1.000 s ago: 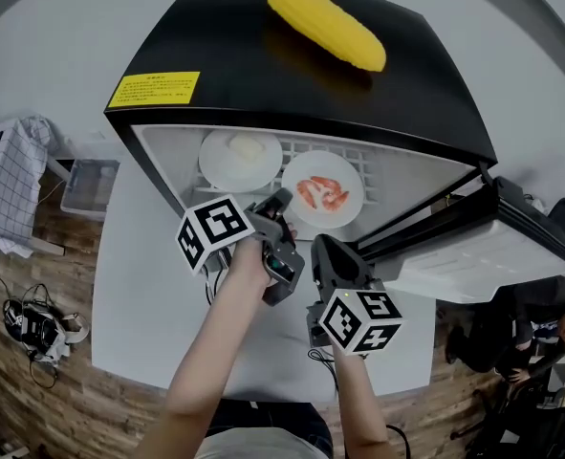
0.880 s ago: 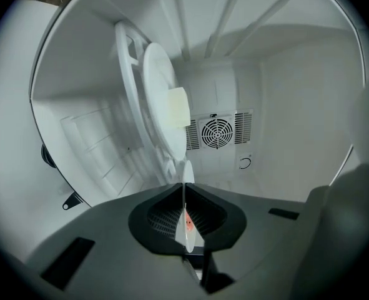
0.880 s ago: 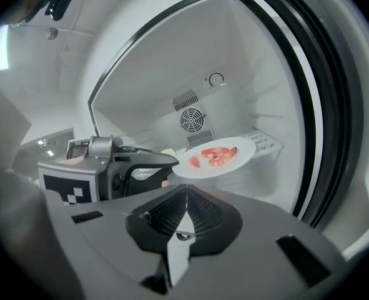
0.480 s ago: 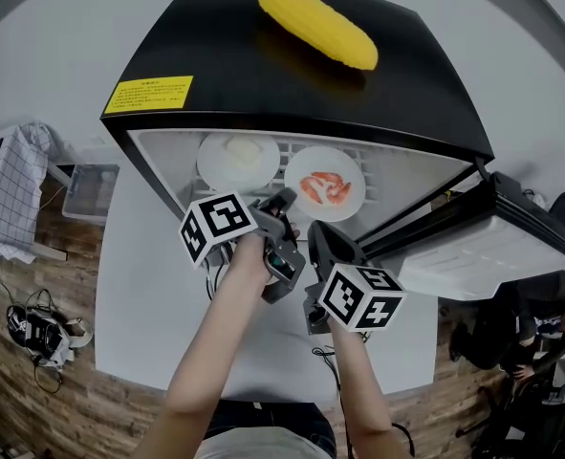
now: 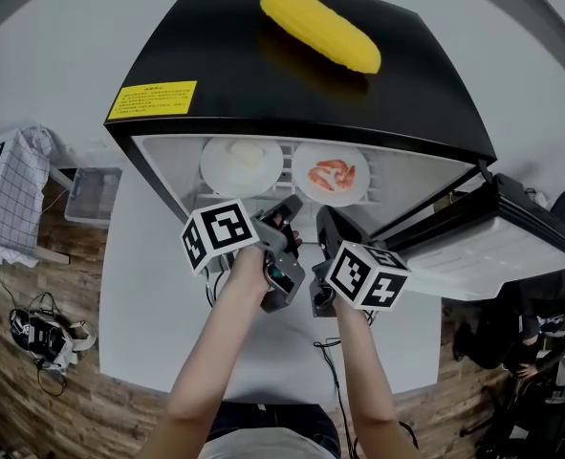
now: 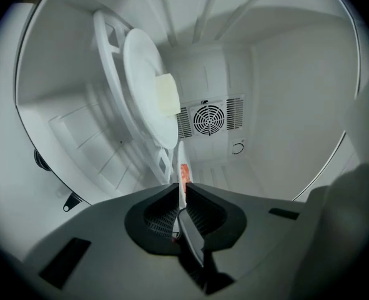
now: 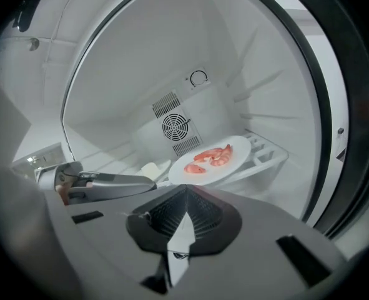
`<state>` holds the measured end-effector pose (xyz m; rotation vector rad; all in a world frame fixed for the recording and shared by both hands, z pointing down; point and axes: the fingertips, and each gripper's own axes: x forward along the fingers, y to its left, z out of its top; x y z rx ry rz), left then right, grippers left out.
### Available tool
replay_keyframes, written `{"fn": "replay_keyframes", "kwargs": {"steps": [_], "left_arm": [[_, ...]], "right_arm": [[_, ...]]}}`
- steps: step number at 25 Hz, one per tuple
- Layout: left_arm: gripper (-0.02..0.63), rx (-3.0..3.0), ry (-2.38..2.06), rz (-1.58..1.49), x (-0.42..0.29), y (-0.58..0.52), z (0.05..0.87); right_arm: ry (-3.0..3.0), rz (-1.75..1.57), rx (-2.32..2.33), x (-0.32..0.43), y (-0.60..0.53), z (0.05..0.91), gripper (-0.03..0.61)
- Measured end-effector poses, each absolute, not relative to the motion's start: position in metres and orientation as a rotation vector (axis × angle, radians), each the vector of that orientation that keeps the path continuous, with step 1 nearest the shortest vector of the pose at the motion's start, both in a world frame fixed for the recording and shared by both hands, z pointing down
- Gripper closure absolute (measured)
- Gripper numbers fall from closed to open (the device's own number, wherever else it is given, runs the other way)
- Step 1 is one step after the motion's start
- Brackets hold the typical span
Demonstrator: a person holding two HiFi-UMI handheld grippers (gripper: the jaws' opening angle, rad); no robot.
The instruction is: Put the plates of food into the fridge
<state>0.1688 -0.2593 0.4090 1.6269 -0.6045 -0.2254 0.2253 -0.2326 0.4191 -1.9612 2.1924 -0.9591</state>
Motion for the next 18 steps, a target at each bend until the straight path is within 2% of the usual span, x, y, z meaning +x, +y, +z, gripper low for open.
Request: {"fn": "replay_keyframes", "kwargs": {"steps": [11, 18], "left_arm": [[0.592, 1.869, -0.689, -0.176, 0.141, -0.239, 0.4], [0.594, 2.229, -0.774, -0.176, 0.129, -0.209, 0.354]], "right_arm": [[2.164, -0.876, -1.979, 0.237, -0.23, 0.41, 0.565], [2.193, -0.595, -1.946, 0.226, -0.187, 0.36, 0.565]]}}
